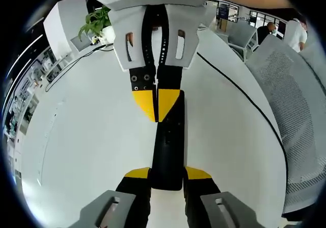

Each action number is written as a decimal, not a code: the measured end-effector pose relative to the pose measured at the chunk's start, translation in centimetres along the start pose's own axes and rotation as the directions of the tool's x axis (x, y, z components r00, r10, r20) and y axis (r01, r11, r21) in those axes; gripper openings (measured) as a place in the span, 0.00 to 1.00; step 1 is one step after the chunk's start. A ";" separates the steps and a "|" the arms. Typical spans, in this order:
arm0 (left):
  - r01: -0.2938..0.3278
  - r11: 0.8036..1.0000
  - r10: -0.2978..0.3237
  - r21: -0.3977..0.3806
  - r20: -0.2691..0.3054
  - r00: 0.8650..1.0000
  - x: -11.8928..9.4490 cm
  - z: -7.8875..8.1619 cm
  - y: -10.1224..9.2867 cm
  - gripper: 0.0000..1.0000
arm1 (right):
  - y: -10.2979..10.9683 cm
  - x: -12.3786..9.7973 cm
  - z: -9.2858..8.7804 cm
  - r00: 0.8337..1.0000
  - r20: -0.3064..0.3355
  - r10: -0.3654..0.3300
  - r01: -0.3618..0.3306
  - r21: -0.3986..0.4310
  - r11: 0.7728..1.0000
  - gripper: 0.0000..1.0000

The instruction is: Press the specified remote control buttons in sequence, fully releasing each button before pressing the next.

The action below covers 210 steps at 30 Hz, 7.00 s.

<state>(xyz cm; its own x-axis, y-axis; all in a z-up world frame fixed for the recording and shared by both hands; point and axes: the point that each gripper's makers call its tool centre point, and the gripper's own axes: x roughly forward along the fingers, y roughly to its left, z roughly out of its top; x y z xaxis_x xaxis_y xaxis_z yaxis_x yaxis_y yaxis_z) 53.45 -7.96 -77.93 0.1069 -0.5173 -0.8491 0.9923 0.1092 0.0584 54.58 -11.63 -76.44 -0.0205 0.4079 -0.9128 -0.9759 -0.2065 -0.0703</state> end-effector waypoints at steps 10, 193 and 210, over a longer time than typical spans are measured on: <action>-0.001 1.000 0.001 0.000 0.000 1.000 0.0 -0.1 0.0 0.23 | 0.1 0.2 -0.1 1.000 -0.004 0.005 -0.005 0.004 1.000 0.00; -0.013 1.000 0.013 -0.015 0.000 1.000 -0.1 -0.1 0.0 0.23 | 1.2 0.3 0.1 1.000 -0.013 0.000 0.000 -0.005 1.000 0.00; -0.013 1.000 0.013 -0.018 0.001 1.000 -0.1 -0.3 0.2 0.23 | 1.2 0.6 -0.1 1.000 -0.017 0.009 -0.009 -0.005 1.000 0.00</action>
<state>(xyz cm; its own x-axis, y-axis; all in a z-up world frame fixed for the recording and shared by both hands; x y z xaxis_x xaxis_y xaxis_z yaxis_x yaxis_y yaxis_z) 53.66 -7.67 -78.00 0.1199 -0.5166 -0.8478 0.9896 0.1309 0.0602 53.39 -11.70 -77.15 -0.0257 0.3911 -0.9200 -0.9745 -0.2149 -0.0641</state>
